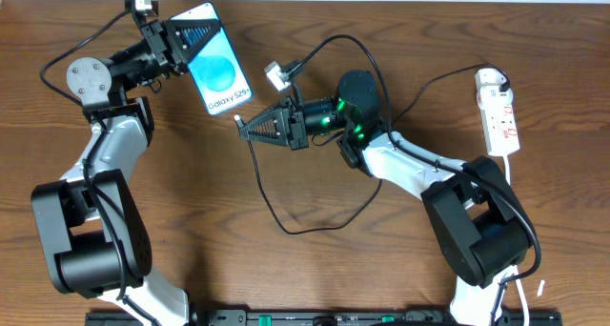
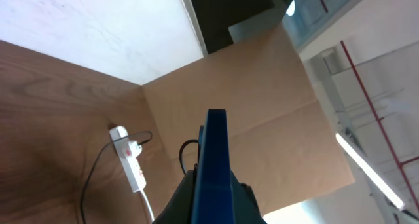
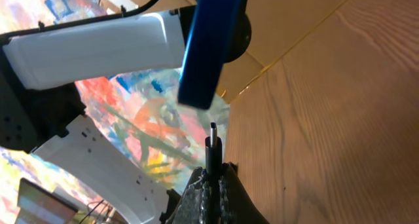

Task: Plug charger to phone and switch on socket
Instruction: 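Align and push the plug into the phone's bottom port with the right gripper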

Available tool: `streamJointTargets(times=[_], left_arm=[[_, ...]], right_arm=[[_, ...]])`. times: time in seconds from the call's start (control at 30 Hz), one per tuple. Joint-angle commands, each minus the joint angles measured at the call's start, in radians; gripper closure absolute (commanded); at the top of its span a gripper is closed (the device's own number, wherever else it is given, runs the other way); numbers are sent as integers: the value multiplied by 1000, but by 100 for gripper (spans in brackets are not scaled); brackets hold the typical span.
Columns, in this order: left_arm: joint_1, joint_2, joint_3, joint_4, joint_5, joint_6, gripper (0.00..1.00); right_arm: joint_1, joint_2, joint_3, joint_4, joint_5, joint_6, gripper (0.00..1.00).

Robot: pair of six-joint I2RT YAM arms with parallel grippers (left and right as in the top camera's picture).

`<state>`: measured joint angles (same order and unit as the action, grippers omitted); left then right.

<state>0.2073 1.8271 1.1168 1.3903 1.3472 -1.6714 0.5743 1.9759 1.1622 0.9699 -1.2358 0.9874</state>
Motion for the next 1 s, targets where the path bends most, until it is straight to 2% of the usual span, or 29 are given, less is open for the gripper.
streamJointTargets(times=[0.0, 0.1, 0.37, 0.97], left_arm=[[1, -18, 11, 2, 6, 29, 93], [1, -18, 11, -16, 6, 65, 93], [1, -18, 11, -177, 6, 171, 93], [-4, -18, 11, -178, 7, 163, 93]], right_arm=[[0, -1, 10, 6, 29, -10, 99], [0, -1, 10, 6, 27, -16, 99], [0, -1, 10, 6, 26, -16, 99], [0, -1, 10, -51, 61, -24, 99]])
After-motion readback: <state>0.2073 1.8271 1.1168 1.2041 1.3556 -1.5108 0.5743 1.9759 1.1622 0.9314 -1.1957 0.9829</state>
